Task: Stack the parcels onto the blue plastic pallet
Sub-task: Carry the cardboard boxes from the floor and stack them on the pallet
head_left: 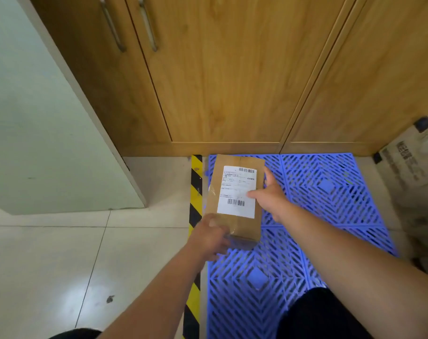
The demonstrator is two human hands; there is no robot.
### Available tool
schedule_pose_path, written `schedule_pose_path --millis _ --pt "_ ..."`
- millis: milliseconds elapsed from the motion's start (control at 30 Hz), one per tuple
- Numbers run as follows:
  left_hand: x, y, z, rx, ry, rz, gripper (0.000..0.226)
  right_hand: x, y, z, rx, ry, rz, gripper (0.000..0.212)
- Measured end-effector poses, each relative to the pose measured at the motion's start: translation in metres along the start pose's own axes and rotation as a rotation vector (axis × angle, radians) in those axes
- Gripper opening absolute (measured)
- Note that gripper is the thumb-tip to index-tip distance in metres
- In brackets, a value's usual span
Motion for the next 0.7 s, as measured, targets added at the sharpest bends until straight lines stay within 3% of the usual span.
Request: schedule_pose_path --millis 67,133,233,300,367,500,600,700 --pt "0.023 -0.002 -0.018 -0.085 0.073 -0.197 0.026 -0.006 -0.024 0.001 0.056 -0.198 0.038 0.105" --pt "0.042 -0.001 -0.030 -0.149 0.239 -0.293 0.038 -0.017 -0.045 -0.007 0.126 -0.600 0.164 0.115" --pt "0.046 0.009 -0.035 -0.174 0.525 -0.116 0.069 -0.032 -0.067 -0.021 0.194 -1.102 0.358 0.105" --pt "0.043 0.016 -0.037 -0.266 0.840 -0.033 0.076 -0.034 -0.070 -0.018 0.273 -1.242 0.336 0.092" --pt "0.039 0.022 -0.041 -0.378 1.063 -0.040 0.078 -0.030 -0.064 -0.013 0.318 -1.256 0.289 0.087" --pt "0.036 0.025 -0.055 -0.496 1.156 -0.122 0.075 -0.015 -0.049 -0.003 0.309 -1.179 0.186 0.081" --pt "0.036 0.030 -0.058 -0.454 0.990 -0.150 0.067 -0.005 -0.032 -0.009 0.217 -1.063 0.040 0.076" --pt "0.037 0.041 -0.051 -0.307 0.648 -0.105 0.018 0.001 -0.016 -0.024 0.098 -0.853 -0.068 0.068"
Point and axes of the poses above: each hand's wrist, its own y-axis towards the middle knuckle, its own x-axis out of the back of the hand, z = x × y, the point moved 5 cm from there along y, towards the middle knuckle, and after that the axes turned 1 degree about y, right-handed, at the moved point
